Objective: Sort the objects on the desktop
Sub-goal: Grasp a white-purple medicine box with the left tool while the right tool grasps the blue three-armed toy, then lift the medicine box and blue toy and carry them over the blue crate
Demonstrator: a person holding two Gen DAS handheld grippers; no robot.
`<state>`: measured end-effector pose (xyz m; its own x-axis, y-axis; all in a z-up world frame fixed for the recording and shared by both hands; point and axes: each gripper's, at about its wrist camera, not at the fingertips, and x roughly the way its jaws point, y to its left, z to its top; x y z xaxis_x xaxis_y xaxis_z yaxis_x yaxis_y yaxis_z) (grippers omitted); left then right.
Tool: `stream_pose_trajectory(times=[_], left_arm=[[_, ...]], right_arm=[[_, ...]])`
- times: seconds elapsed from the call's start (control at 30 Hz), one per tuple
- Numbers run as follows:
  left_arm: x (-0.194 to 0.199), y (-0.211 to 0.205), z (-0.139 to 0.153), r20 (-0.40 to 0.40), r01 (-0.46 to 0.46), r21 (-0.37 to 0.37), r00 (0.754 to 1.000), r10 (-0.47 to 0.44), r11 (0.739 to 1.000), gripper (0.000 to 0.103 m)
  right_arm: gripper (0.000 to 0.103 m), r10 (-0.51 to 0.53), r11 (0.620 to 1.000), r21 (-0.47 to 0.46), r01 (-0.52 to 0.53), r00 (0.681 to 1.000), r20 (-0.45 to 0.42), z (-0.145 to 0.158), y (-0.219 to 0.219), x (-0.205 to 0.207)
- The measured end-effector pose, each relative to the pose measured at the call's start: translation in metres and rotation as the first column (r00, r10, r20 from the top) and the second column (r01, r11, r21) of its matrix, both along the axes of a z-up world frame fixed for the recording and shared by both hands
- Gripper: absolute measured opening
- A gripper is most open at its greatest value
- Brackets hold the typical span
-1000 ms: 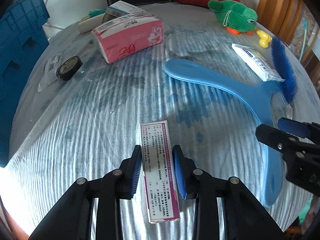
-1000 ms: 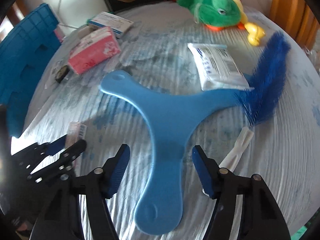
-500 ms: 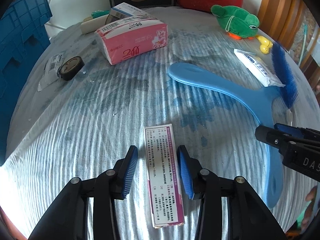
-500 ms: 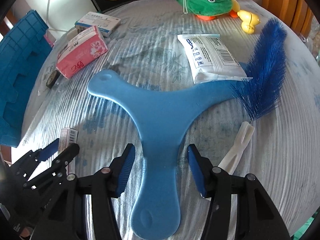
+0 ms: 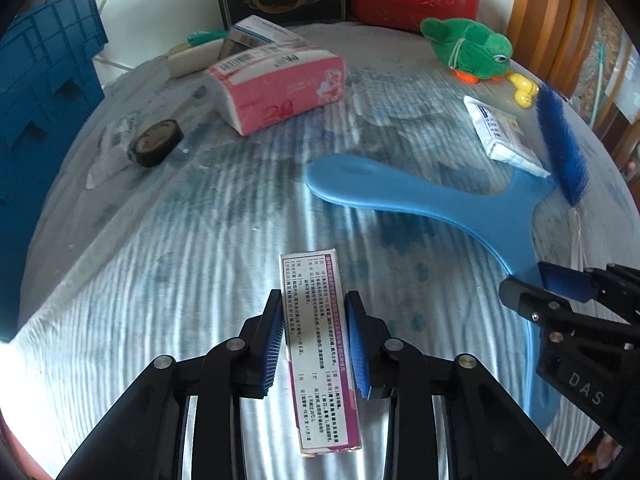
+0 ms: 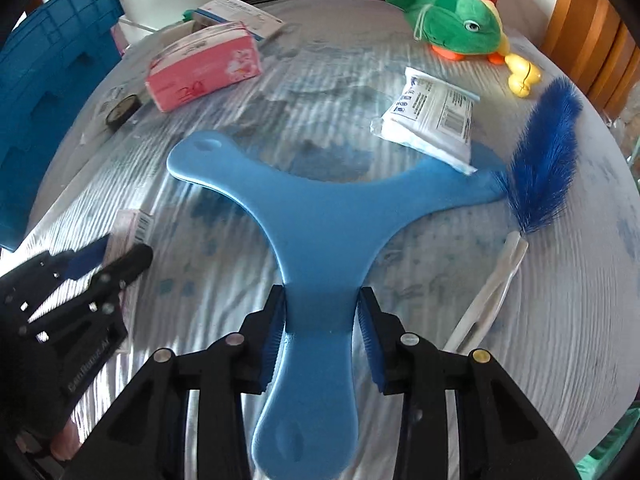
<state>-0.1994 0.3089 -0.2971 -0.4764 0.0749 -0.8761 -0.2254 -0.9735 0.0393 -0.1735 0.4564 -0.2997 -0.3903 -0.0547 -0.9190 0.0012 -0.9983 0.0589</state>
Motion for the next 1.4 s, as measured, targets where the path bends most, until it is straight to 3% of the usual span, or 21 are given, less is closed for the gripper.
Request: stream_pose_trajectory(times=[0.4,0.67,1.03,1.2,1.4], left_arm=[[0.006,-0.054,0.075,-0.156,-0.100,0.032,0.982,0.104,0.994,0.030],[0.013,-0.080,0.137,-0.272,-0.218,0.045,0.936,0.222,0.975,0.030],[0.020,-0.126,0.214,-0.420,-0.431,0.046,0.810,0.409,0.901,0.030],[0.023,-0.148,0.234,-0.427,-0.493,0.043,0.777,0.462,0.869,0.030],[0.021,-0.197,0.276,-0.494,-0.537,0.065,0.715,0.495,0.841,0.030]], right_arm=[[0.036,0.098,0.995,0.026,-0.095,0.980,-0.172,0.076,-0.051,0.008],[0.036,0.240,0.970,0.041,-0.240,0.916,-0.321,0.145,-0.084,-0.007],[0.036,0.413,0.897,0.067,-0.438,0.773,-0.481,0.227,-0.133,-0.028],[0.036,0.456,0.865,0.069,-0.497,0.721,-0.522,0.254,-0.166,-0.030],[0.036,0.480,0.836,0.085,-0.542,0.648,-0.592,0.299,-0.222,-0.034]])
